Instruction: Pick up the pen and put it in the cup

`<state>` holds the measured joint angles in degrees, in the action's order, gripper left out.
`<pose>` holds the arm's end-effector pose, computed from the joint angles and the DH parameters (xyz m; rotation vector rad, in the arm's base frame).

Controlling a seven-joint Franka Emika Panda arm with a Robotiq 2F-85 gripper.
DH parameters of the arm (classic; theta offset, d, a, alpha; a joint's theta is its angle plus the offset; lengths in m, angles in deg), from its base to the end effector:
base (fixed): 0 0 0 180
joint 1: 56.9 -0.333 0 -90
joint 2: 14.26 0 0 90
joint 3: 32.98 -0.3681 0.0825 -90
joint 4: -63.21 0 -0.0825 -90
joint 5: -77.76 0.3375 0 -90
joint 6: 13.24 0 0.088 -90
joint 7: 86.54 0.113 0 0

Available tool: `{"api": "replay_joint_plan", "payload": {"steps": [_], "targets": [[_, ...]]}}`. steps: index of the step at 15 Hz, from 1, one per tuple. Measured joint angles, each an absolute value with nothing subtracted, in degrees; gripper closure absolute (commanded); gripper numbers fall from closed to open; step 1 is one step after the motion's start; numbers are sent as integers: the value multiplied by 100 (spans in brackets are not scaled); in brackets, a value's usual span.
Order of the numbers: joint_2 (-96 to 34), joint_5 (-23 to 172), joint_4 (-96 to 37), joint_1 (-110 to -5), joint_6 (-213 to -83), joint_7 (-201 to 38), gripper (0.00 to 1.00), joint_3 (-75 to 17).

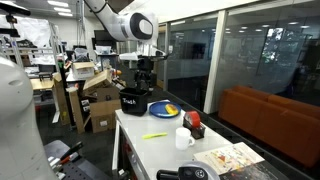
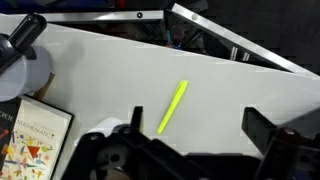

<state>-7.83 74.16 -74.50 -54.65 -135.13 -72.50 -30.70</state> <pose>0.4157 -0.0363 0.4215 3.0410 -0.4377 -0.2455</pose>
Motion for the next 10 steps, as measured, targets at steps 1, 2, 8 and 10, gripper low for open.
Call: {"api": "replay_joint_plan", "payload": {"steps": [1,2,8,10], "targets": [[-958,7419,-7449,-5462,-13612,-7128,0,-3060],[-1136,7433,-7449,-5461,-13721,-7022,0,-3049],[-2198,7771,-7360,-5461,-14478,-6523,0,-3032],[-2495,7936,-7259,-5464,-14665,-6317,0,-3028]]}}
